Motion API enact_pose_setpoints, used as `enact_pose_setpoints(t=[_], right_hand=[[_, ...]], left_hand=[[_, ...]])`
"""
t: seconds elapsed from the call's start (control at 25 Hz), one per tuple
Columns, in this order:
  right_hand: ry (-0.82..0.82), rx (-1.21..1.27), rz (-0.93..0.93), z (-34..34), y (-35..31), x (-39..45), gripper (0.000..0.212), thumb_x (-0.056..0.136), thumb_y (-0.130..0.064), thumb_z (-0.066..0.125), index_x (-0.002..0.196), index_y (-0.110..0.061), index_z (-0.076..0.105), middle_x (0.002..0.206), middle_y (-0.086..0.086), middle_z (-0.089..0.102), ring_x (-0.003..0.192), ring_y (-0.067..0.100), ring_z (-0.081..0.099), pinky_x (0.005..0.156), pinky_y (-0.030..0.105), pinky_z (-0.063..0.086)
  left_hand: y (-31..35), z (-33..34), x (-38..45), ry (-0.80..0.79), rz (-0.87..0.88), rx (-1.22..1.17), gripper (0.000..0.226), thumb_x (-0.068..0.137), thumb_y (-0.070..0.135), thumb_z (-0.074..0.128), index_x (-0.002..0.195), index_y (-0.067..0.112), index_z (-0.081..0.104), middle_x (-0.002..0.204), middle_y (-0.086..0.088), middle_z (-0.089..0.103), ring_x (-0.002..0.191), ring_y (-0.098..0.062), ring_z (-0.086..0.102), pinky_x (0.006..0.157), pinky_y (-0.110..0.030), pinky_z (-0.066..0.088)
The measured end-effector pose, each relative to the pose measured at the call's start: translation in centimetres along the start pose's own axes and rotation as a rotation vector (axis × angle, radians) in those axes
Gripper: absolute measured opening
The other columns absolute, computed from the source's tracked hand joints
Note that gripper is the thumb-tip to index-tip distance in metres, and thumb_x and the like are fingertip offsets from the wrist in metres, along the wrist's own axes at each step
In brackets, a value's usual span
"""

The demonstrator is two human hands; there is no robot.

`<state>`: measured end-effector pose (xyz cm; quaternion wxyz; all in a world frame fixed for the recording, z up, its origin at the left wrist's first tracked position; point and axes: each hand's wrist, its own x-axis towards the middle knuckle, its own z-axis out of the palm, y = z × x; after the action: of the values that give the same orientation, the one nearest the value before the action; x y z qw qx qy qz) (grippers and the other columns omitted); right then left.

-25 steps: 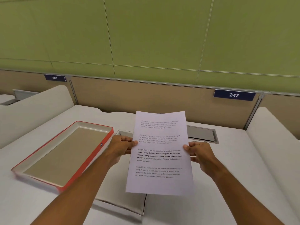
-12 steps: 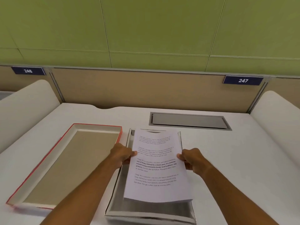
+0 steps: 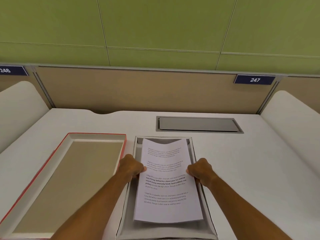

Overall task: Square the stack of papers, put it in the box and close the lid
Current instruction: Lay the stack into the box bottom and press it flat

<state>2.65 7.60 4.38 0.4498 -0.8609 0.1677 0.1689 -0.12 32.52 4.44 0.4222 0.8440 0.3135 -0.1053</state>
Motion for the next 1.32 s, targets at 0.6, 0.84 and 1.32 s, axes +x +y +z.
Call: enact_pose_setpoints(t=[0.6,0.84,1.32], right_hand=[[-0.019,-0.48,-0.11,2.1,-0.2,-1.4,0.02,0.087,-0.011,0.059,0.106,-0.004,0.058,0.111,0.013,0.068,0.085,0.026,0.06,0.069,0.028,0.045],[-0.095,-0.248,-0.095,1.7,0.1,-2.6,0.021,0.086,-0.018,0.064,0.101,-0.003,0.062,0.106,0.013,0.071,0.097,0.031,0.069,0.087,0.041,0.059],[-0.16,-0.11,-0.055,1.6,0.2,-4.0,0.032,0.088,-0.025,0.058,0.108,0.0,0.064,0.11,0.015,0.072,0.098,0.034,0.069,0.082,0.038,0.056]], left_hand=[[0.8,0.9,-1.4,-0.177,0.099,0.207,0.018,0.092,0.024,0.051,0.104,0.012,0.046,0.093,-0.004,0.056,0.072,-0.015,0.055,0.058,-0.025,0.048],[0.1,1.0,-2.9,-0.19,0.039,0.085,0.024,0.094,0.037,0.047,0.102,0.014,0.044,0.077,0.006,0.049,0.065,-0.011,0.047,0.05,-0.025,0.037],[-0.1,0.3,-4.2,-0.25,-0.026,-0.057,0.051,0.095,0.059,0.036,0.115,0.014,0.052,0.102,-0.008,0.065,0.087,-0.024,0.056,0.082,-0.04,0.044]])
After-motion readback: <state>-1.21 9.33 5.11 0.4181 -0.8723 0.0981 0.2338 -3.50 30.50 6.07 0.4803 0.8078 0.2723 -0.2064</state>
